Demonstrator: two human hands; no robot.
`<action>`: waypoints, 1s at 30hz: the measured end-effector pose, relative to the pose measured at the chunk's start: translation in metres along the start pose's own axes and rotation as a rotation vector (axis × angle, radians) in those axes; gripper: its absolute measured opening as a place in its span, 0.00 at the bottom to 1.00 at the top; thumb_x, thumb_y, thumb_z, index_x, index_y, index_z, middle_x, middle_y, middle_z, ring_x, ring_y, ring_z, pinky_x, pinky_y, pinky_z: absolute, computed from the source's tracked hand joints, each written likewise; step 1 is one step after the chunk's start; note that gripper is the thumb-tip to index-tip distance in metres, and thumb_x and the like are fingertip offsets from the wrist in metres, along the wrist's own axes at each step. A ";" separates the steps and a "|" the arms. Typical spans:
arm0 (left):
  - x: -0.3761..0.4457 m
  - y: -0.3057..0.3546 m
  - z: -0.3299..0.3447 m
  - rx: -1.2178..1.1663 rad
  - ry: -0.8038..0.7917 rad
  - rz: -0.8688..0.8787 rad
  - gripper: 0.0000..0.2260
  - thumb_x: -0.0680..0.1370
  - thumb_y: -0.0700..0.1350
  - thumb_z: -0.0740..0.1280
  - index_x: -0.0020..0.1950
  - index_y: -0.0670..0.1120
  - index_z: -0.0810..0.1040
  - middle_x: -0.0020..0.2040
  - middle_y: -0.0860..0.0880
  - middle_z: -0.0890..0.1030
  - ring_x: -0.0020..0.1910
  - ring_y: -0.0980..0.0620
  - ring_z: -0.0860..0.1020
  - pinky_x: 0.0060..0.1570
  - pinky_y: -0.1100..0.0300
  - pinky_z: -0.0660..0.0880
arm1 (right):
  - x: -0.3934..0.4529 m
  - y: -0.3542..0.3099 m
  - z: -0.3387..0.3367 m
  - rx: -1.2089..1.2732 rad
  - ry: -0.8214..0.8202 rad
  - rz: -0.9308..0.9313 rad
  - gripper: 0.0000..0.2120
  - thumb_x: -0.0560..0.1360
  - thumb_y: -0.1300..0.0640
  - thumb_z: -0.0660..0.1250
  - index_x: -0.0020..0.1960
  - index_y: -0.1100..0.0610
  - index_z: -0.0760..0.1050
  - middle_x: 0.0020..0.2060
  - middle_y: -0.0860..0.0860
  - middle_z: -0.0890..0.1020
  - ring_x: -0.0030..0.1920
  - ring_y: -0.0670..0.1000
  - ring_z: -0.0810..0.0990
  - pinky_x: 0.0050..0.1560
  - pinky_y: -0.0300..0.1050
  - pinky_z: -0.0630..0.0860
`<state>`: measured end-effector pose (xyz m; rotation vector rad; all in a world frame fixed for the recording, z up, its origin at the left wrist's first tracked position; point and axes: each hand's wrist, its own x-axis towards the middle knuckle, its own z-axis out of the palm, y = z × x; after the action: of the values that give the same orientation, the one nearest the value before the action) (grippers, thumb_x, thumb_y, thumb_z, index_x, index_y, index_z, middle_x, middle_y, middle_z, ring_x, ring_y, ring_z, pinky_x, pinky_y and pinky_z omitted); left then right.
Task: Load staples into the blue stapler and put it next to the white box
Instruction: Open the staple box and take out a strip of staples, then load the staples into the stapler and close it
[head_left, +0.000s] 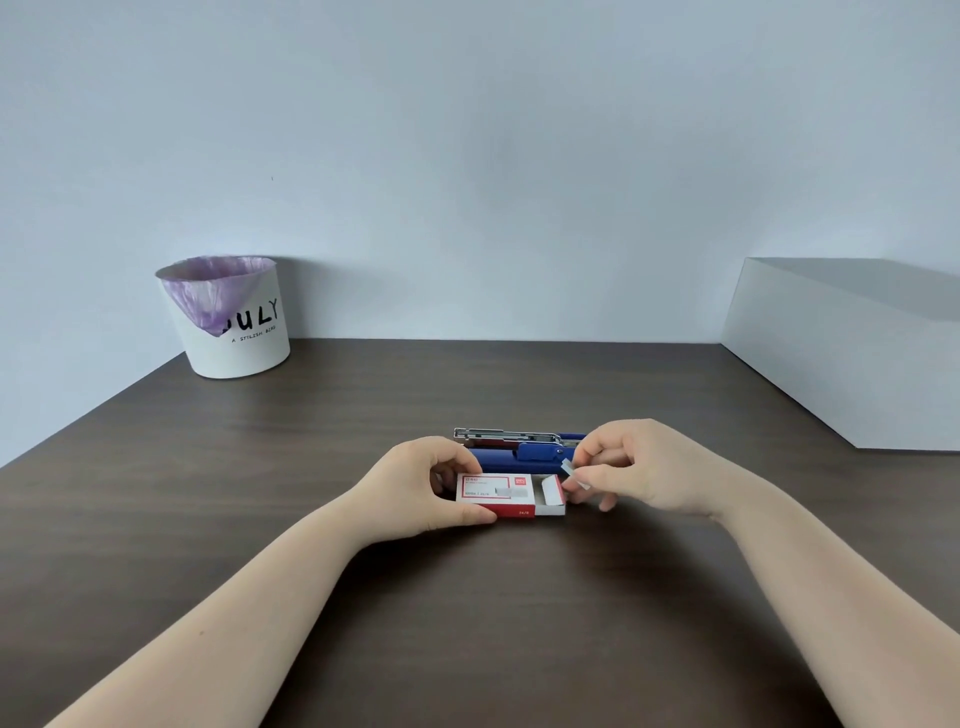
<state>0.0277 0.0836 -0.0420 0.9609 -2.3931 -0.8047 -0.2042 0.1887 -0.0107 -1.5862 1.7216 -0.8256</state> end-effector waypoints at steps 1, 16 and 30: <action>0.000 0.000 0.000 0.004 0.001 0.000 0.16 0.62 0.53 0.78 0.47 0.55 0.79 0.38 0.59 0.77 0.35 0.66 0.74 0.38 0.74 0.72 | 0.001 -0.001 0.003 0.002 -0.009 -0.003 0.04 0.74 0.60 0.68 0.47 0.60 0.77 0.42 0.55 0.88 0.44 0.50 0.86 0.40 0.41 0.80; 0.000 0.003 0.002 0.035 0.003 0.007 0.17 0.62 0.54 0.78 0.48 0.55 0.79 0.42 0.60 0.78 0.37 0.65 0.74 0.39 0.75 0.71 | 0.003 -0.002 0.008 0.033 0.132 -0.054 0.05 0.71 0.67 0.67 0.46 0.61 0.77 0.40 0.56 0.86 0.34 0.51 0.85 0.28 0.41 0.78; 0.015 -0.015 -0.006 -0.075 0.373 -0.123 0.10 0.78 0.39 0.60 0.55 0.48 0.78 0.53 0.51 0.77 0.49 0.54 0.75 0.54 0.62 0.71 | 0.038 -0.023 0.003 -0.049 0.281 -0.137 0.04 0.72 0.51 0.70 0.43 0.52 0.80 0.35 0.47 0.83 0.31 0.43 0.77 0.37 0.36 0.75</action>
<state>0.0286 0.0616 -0.0449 1.1259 -1.9887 -0.6829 -0.1903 0.1494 0.0047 -1.7010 1.8517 -1.1273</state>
